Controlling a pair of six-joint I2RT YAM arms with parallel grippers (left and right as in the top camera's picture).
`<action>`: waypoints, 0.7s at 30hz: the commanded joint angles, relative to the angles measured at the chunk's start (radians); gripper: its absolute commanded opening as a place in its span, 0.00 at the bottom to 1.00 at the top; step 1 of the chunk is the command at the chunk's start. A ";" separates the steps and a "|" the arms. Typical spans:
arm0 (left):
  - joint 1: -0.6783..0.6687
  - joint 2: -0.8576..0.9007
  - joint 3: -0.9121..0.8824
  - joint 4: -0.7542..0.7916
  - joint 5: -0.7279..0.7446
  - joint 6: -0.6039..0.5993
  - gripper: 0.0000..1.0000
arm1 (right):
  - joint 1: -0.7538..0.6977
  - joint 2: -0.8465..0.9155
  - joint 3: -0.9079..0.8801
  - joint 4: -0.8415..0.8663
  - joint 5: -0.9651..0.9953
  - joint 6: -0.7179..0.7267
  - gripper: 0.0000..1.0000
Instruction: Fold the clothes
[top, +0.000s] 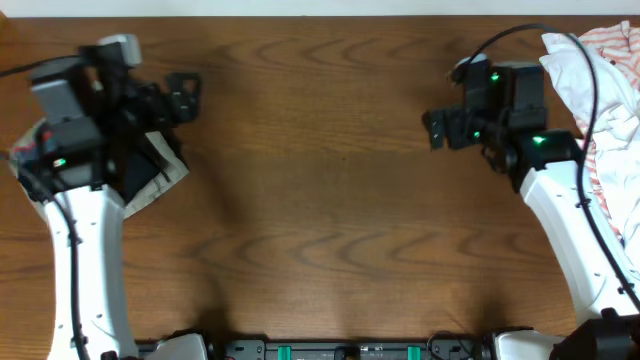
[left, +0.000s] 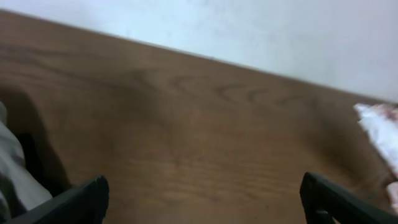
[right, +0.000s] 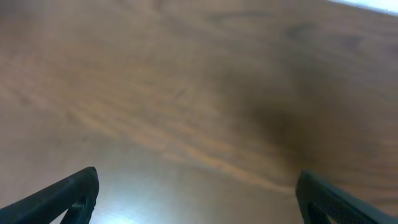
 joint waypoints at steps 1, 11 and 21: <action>-0.043 0.013 -0.003 -0.018 -0.144 0.026 0.98 | -0.072 -0.014 0.019 0.055 0.019 0.037 0.99; -0.050 -0.135 -0.012 -0.207 -0.142 0.055 0.98 | -0.245 -0.174 0.012 -0.172 -0.003 0.135 0.99; -0.050 -0.675 -0.331 -0.142 -0.149 0.067 0.98 | -0.229 -0.659 -0.185 -0.248 0.050 0.150 0.99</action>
